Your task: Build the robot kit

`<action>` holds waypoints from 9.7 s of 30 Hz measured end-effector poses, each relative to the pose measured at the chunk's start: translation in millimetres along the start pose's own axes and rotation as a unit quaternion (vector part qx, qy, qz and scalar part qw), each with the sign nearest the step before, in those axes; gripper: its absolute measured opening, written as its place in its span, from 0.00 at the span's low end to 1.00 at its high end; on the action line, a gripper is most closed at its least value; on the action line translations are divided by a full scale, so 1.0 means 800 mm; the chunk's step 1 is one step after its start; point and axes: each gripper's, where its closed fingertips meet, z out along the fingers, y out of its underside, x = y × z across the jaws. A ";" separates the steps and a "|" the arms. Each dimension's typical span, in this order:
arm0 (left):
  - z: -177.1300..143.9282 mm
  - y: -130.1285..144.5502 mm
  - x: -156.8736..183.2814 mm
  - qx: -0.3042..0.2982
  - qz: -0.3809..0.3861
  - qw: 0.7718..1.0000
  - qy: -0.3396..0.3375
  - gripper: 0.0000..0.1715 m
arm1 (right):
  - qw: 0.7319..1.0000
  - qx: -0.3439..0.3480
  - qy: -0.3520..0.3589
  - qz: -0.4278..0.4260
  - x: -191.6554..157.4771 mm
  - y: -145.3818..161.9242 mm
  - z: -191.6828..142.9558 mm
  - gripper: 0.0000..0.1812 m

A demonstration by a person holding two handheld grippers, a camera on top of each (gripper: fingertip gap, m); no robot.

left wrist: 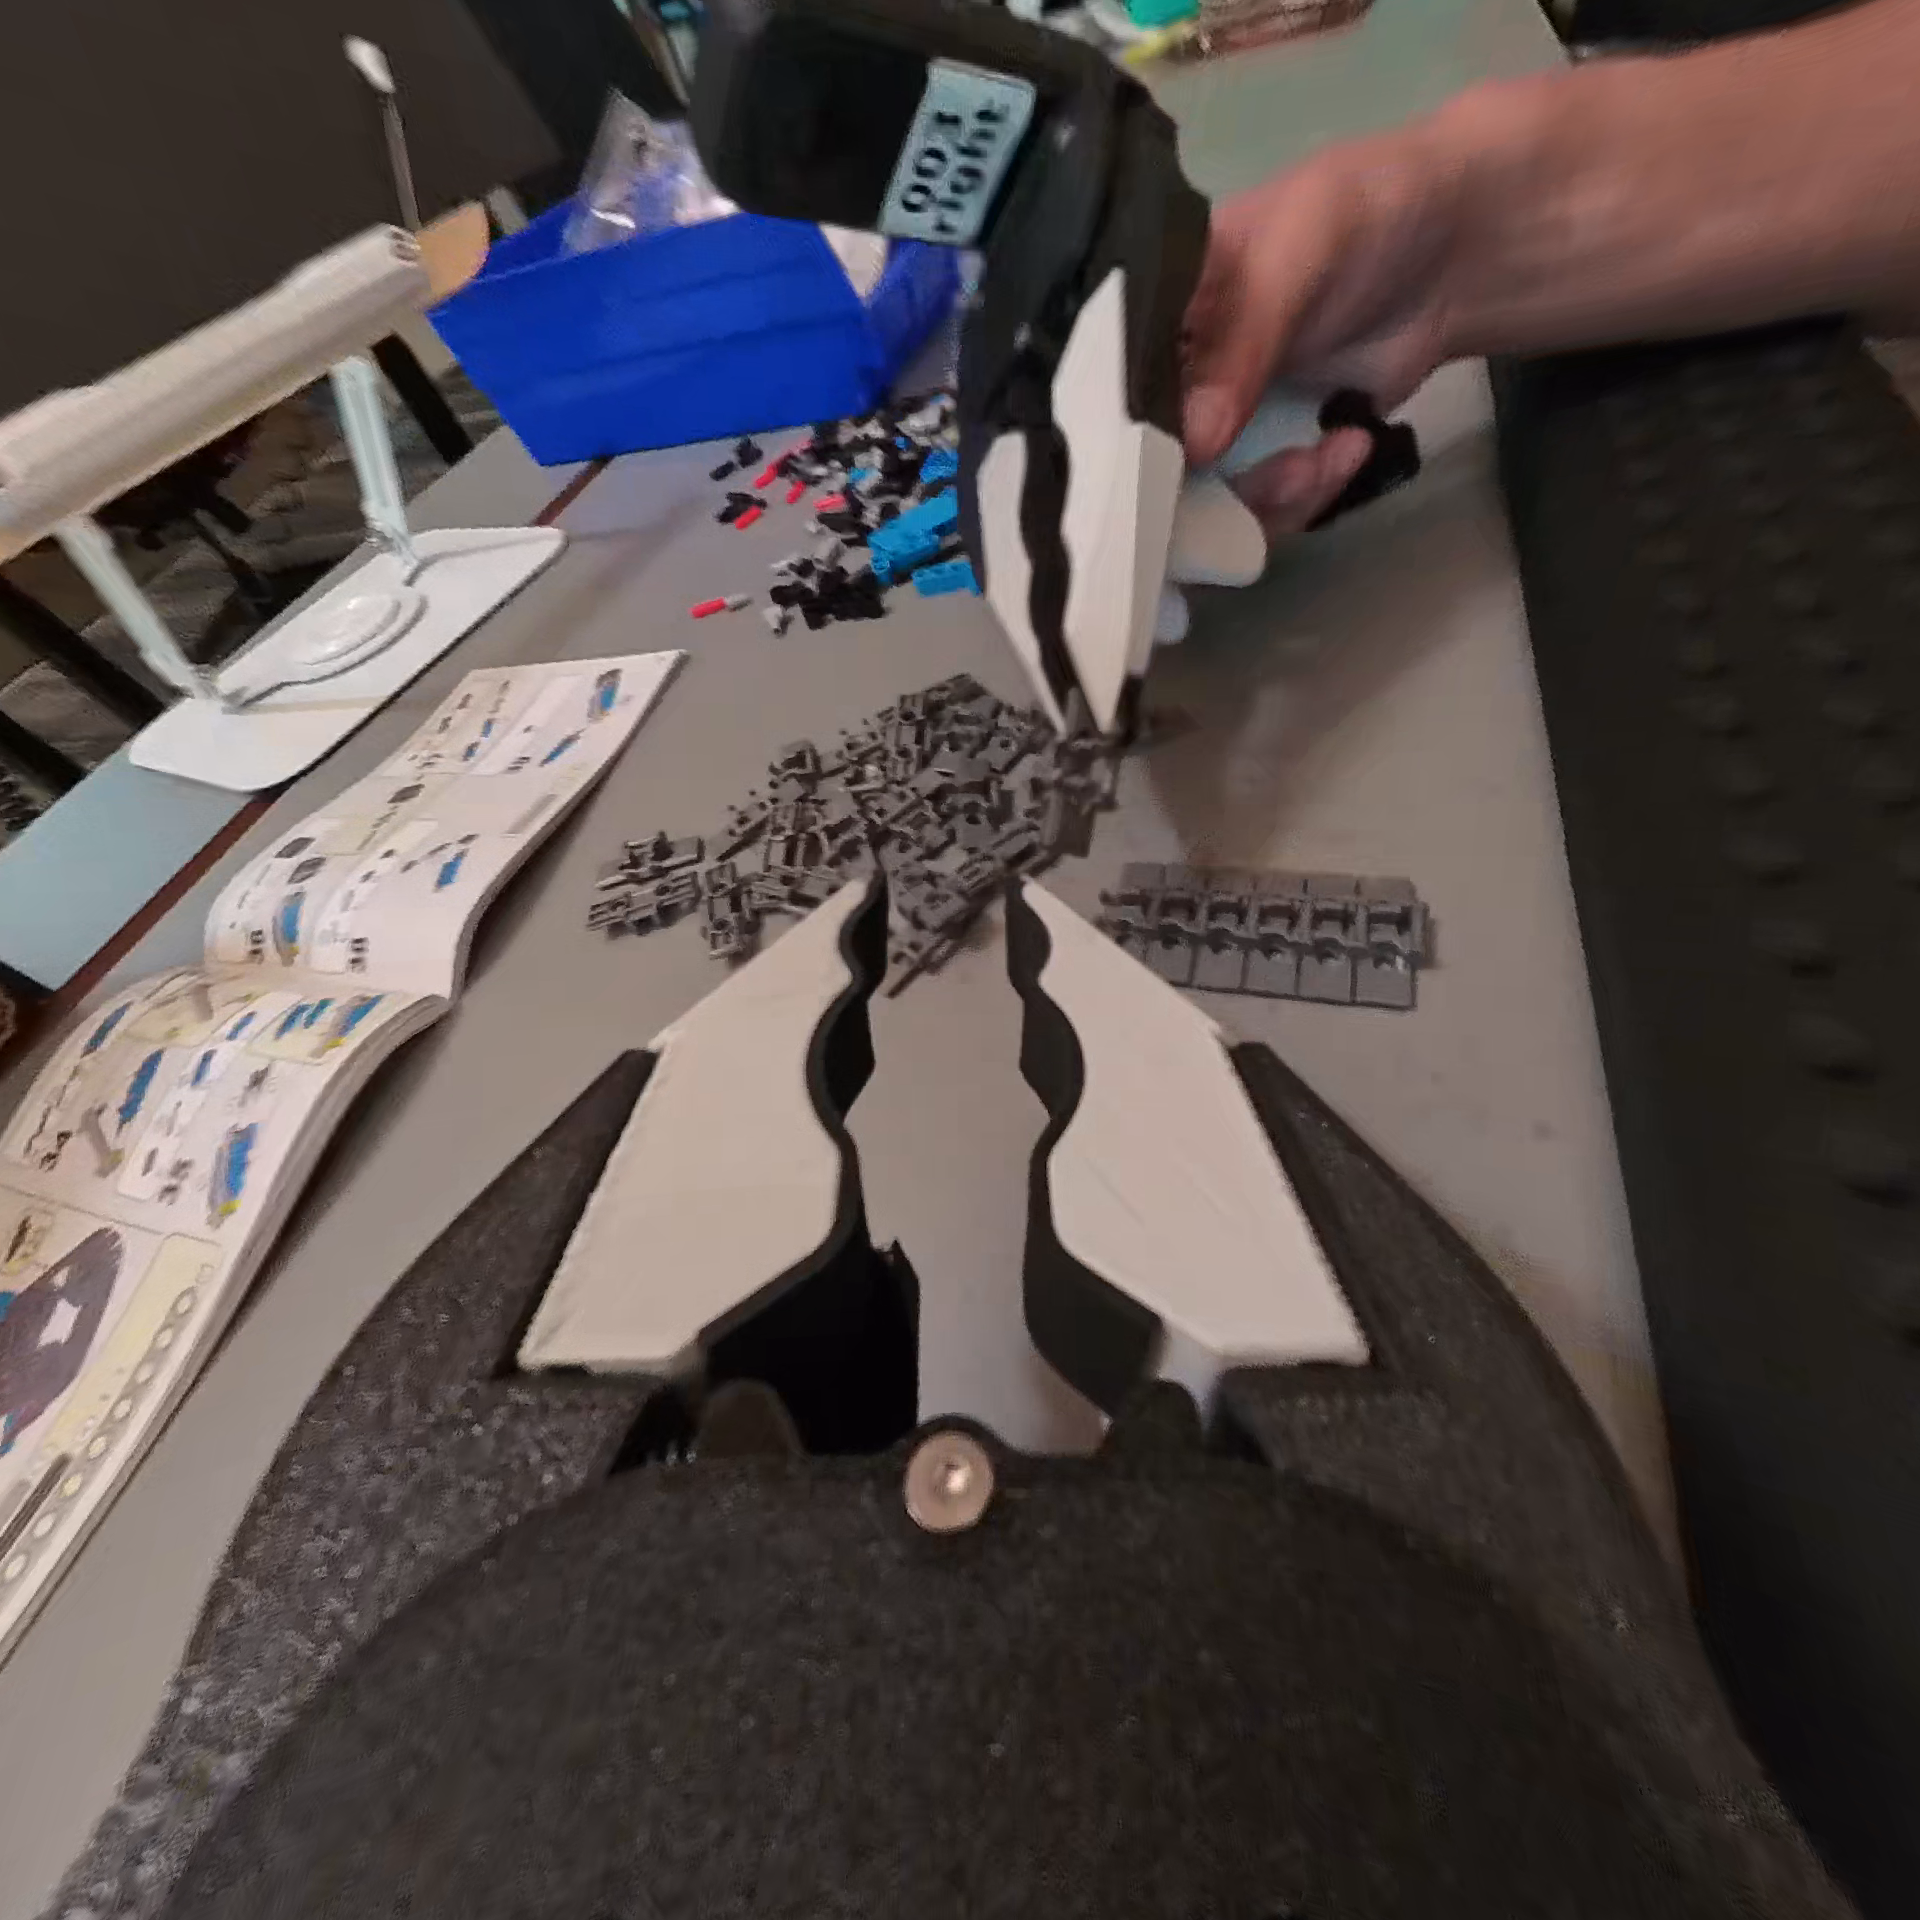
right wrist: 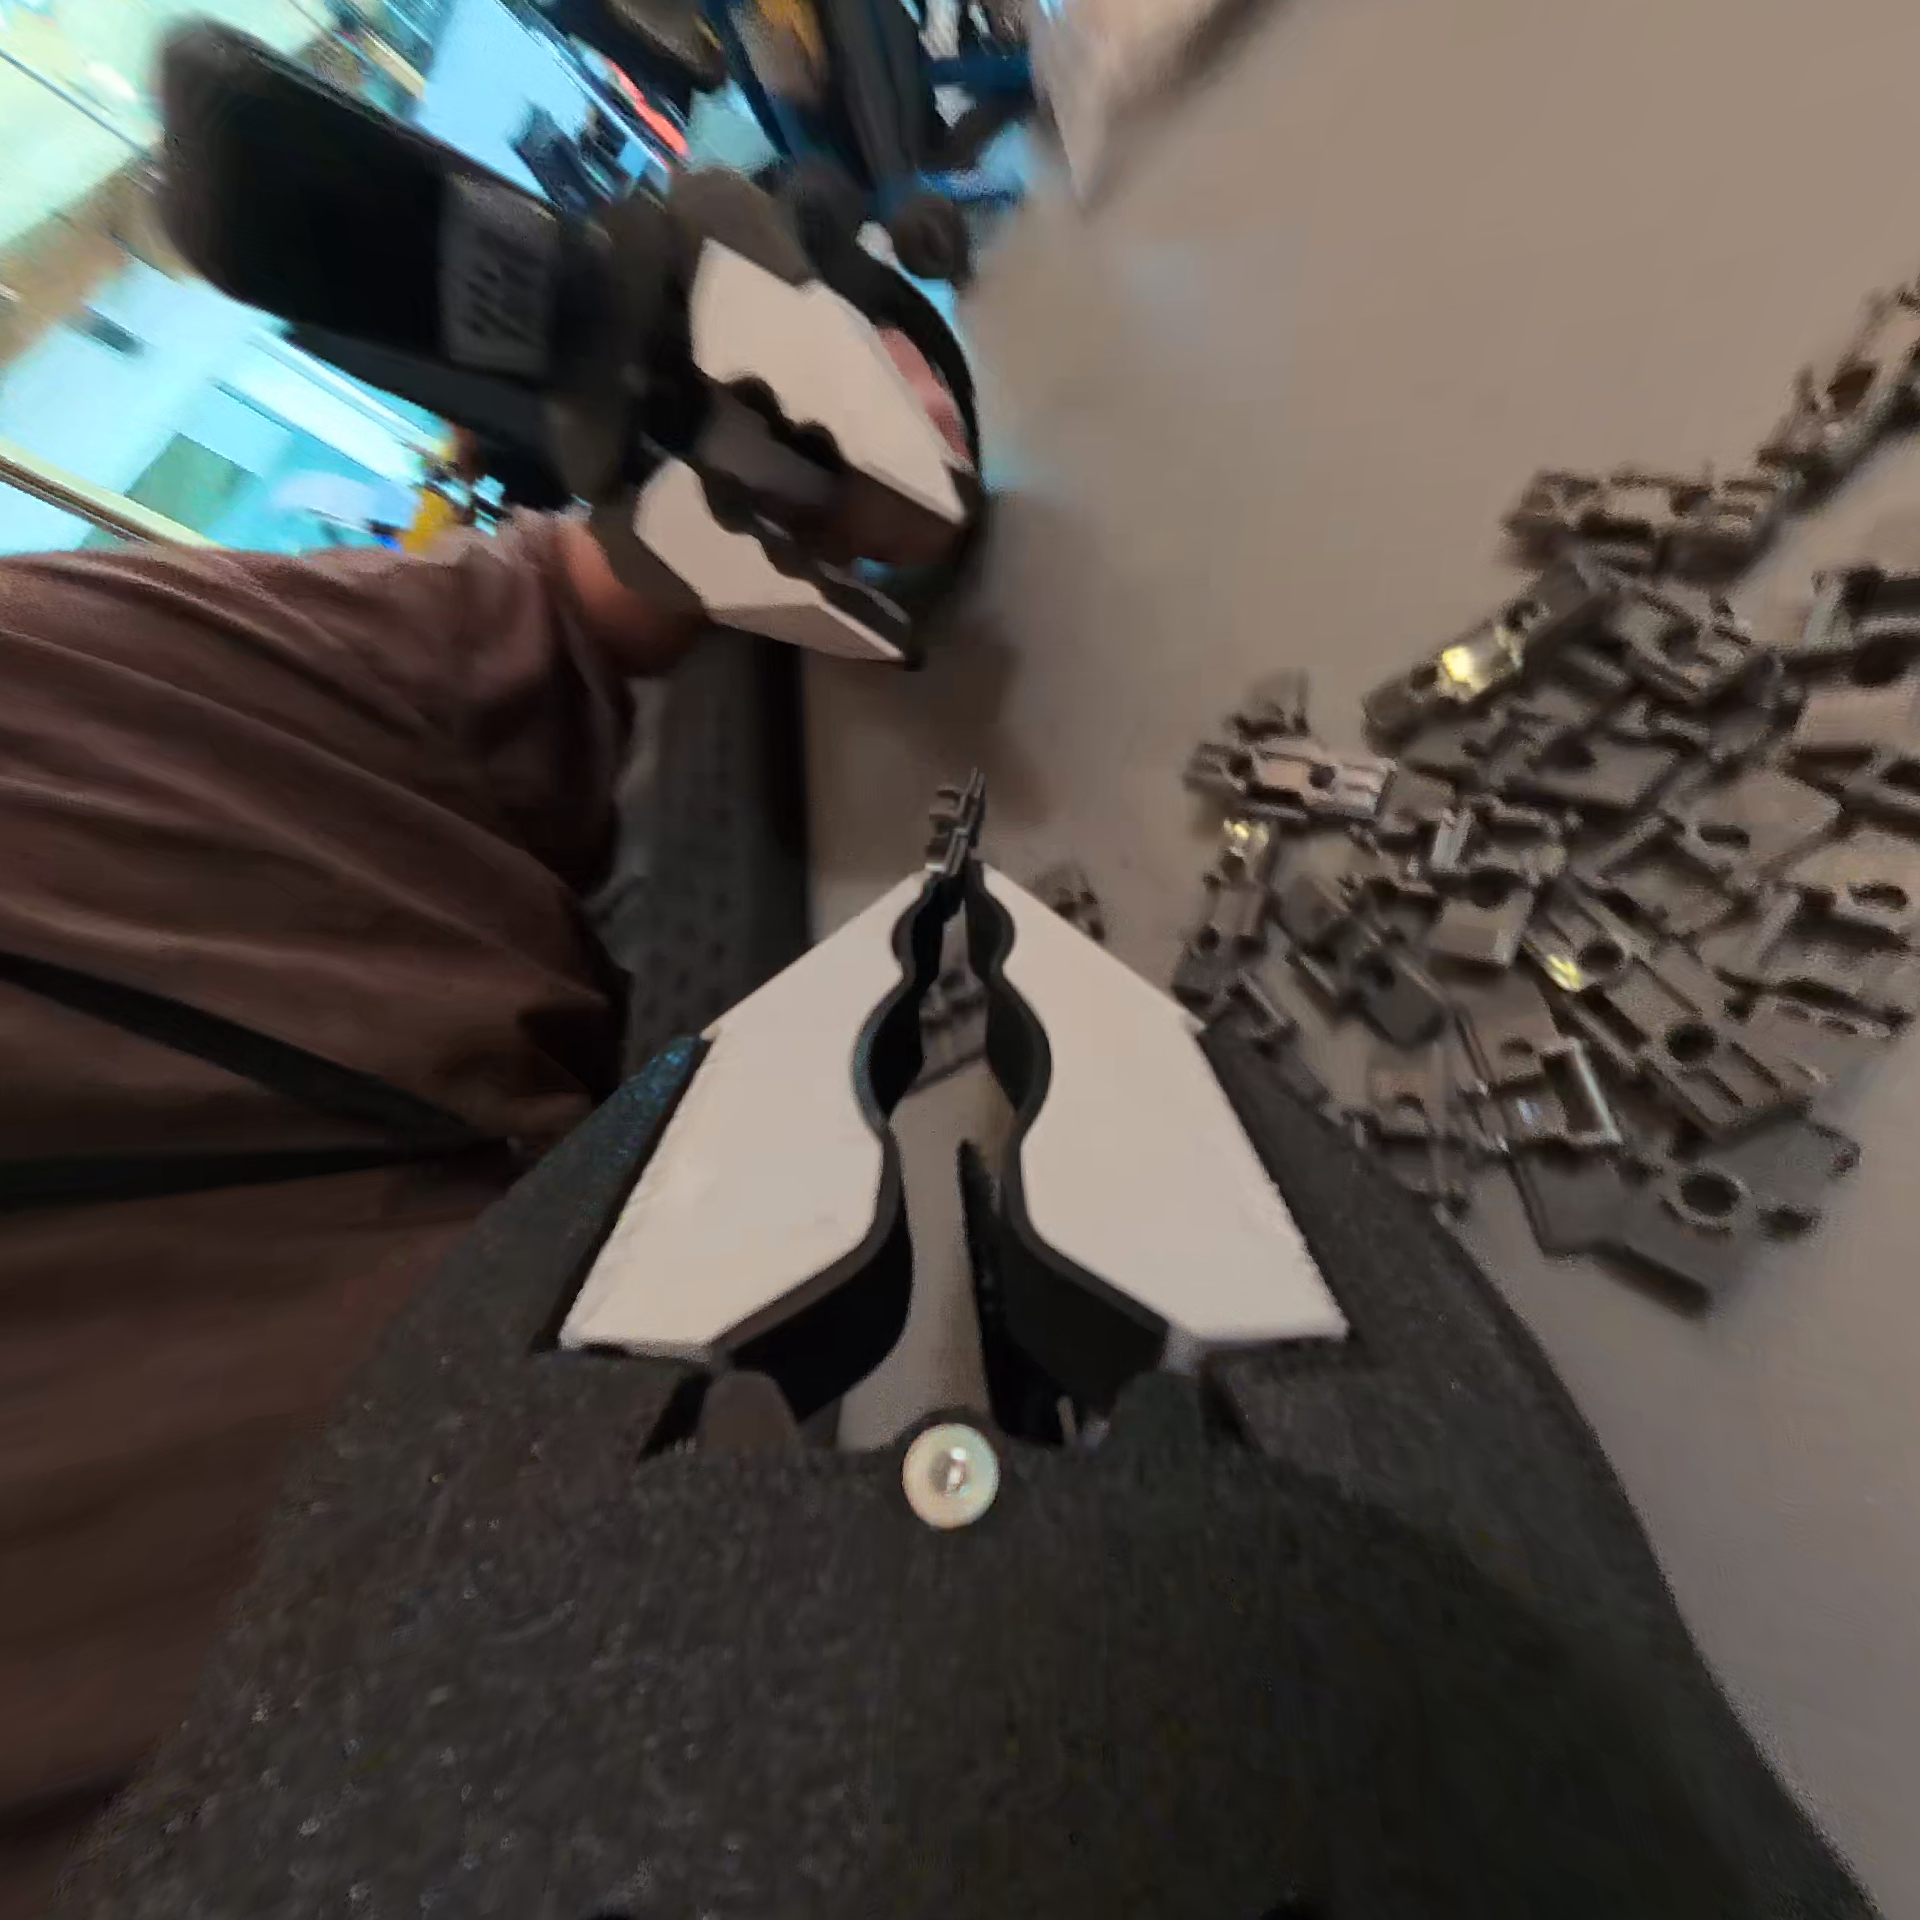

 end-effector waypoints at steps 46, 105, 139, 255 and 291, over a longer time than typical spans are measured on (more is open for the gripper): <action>0.046 0.036 0.044 -0.133 -0.026 0.955 0.263 0.02 | 0.959 -0.088 0.121 -0.242 0.030 0.015 0.019 0.02; 0.025 0.029 0.024 -0.109 -0.132 0.950 0.260 0.11 | 0.922 -0.141 0.146 -0.329 0.007 0.045 0.053 0.00; 0.045 0.064 -0.006 -0.171 0.002 0.979 0.109 0.08 | 0.904 -0.088 0.305 -0.287 0.075 -0.002 0.003 0.06; 0.033 0.051 0.039 -0.153 -0.016 0.964 0.216 0.01 | 0.938 -0.137 0.206 -0.243 0.033 0.019 0.036 0.02; 0.042 0.060 0.021 -0.181 -0.103 0.957 0.200 0.00 | 0.942 -0.122 0.176 -0.258 0.041 0.023 0.039 0.00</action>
